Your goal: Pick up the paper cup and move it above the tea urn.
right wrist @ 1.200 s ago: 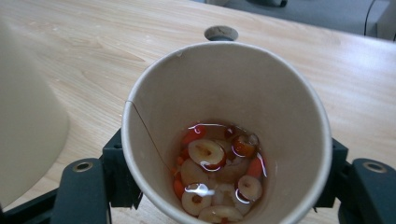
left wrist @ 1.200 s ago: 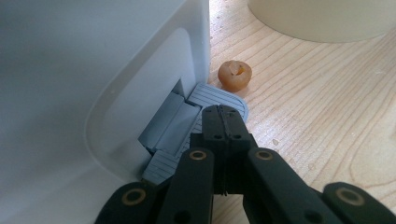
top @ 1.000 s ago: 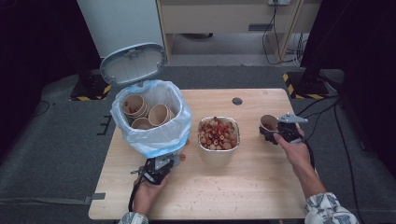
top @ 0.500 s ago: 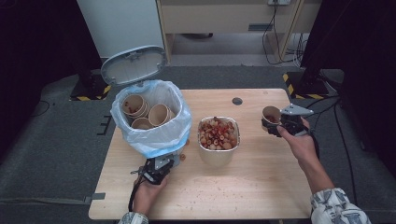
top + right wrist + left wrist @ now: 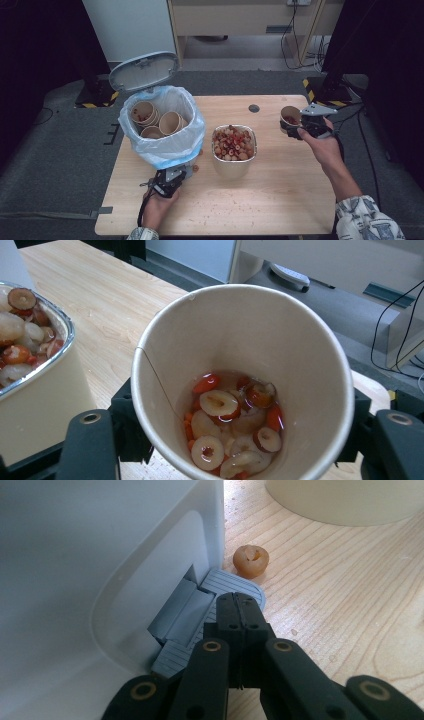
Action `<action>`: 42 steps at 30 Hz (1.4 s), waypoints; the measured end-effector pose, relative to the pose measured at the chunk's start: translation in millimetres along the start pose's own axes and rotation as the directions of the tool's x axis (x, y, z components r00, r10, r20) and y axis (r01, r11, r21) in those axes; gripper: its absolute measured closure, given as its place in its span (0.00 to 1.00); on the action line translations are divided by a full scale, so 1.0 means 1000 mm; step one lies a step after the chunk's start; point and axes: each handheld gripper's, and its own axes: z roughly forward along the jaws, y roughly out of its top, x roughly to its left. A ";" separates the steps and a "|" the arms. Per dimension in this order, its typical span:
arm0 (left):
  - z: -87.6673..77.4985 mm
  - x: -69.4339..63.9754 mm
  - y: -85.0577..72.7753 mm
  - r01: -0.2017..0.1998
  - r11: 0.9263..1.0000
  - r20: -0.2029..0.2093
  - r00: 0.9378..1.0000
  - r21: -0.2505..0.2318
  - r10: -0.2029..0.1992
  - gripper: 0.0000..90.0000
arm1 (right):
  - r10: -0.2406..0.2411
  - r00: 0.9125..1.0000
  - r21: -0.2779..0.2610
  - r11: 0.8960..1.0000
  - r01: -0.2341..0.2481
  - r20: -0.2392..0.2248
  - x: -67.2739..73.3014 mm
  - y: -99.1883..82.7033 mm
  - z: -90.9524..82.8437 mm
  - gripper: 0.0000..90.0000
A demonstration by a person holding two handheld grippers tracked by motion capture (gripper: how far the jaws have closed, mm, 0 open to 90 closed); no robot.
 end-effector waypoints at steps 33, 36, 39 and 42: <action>0.000 0.000 0.000 -0.003 1.000 0.001 1.000 0.000 0.003 1.00 | -0.152 0.988 -0.034 0.988 0.151 -0.035 0.029 0.061 -0.005 0.35; 0.000 0.000 0.000 -0.003 1.000 0.001 1.000 0.000 0.003 1.00 | -0.166 0.985 -0.037 0.986 0.164 -0.037 0.033 0.066 -0.004 0.35; 0.000 0.000 0.000 -0.003 1.000 0.002 1.000 0.000 0.003 1.00 | -0.179 0.983 -0.043 0.983 0.177 -0.041 0.037 0.071 -0.004 0.35; 0.000 0.000 0.000 0.001 1.000 0.001 1.000 -0.003 -0.001 1.00 | -0.188 0.981 -0.042 0.982 0.186 -0.043 0.040 0.074 -0.003 0.35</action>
